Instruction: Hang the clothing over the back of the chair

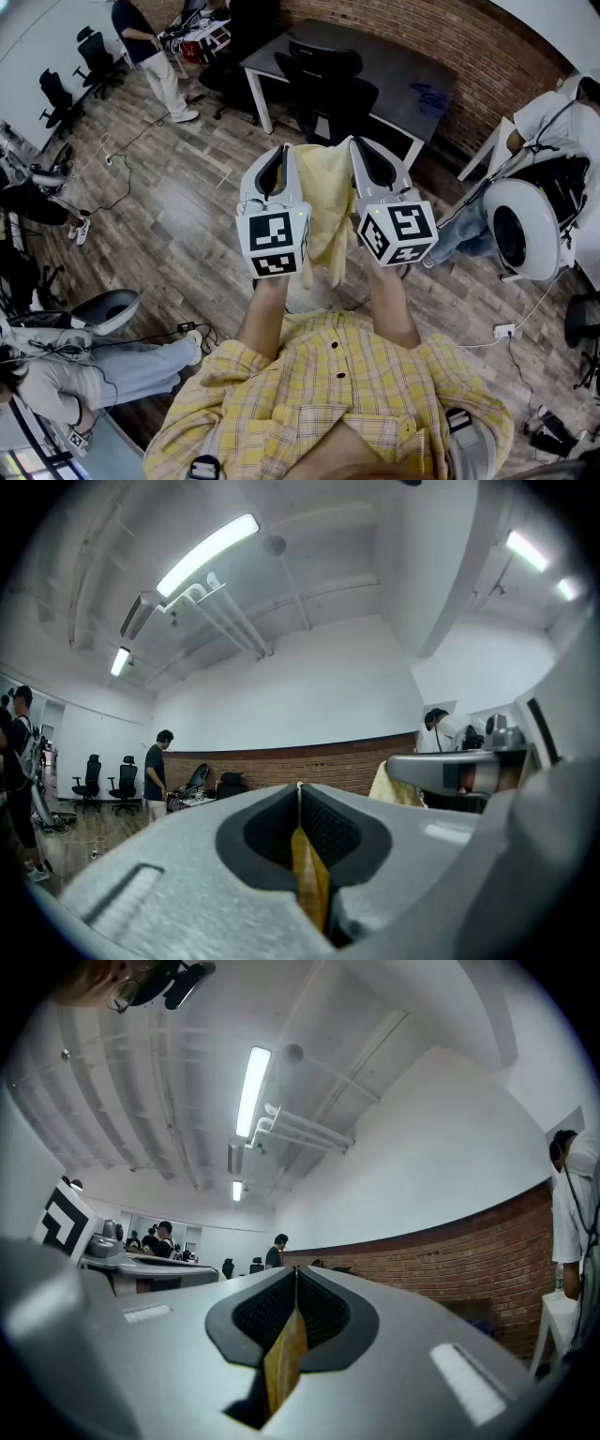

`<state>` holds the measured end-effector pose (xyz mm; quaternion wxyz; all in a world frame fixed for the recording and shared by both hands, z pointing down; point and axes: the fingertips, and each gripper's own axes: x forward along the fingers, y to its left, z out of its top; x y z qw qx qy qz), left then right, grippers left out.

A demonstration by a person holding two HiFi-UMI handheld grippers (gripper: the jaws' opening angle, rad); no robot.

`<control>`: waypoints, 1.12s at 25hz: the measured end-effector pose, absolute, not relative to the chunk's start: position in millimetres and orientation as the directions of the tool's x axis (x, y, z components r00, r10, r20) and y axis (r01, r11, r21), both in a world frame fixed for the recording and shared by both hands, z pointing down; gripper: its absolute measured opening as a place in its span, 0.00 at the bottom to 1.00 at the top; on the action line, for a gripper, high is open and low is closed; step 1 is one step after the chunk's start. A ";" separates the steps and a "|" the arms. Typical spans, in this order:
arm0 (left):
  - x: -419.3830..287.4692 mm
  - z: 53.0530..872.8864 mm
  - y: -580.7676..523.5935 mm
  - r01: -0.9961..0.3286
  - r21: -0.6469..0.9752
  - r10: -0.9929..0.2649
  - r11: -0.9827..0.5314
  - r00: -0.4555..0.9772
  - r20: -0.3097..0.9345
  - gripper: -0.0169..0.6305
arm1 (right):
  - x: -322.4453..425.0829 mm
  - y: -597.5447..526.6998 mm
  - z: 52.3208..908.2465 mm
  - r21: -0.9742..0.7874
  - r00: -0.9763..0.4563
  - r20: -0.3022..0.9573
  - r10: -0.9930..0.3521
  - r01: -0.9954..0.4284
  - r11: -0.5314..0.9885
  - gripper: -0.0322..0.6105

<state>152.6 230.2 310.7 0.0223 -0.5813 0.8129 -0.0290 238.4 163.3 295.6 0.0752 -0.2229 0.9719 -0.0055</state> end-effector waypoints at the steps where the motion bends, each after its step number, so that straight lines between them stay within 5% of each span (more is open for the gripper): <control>1: 154.2 309.8 231.9 -0.944 -0.071 -0.947 0.322 -0.323 -0.004 0.04 | 239.9 164.8 295.0 -0.042 -0.890 -0.142 -0.433 -0.431 0.901 0.07; 28: 202.0 320.0 226.2 -0.886 -0.090 -0.890 0.454 -0.455 -0.018 0.04 | 281.2 145.8 298.9 -0.050 -0.946 -0.178 -0.271 -0.266 0.963 0.07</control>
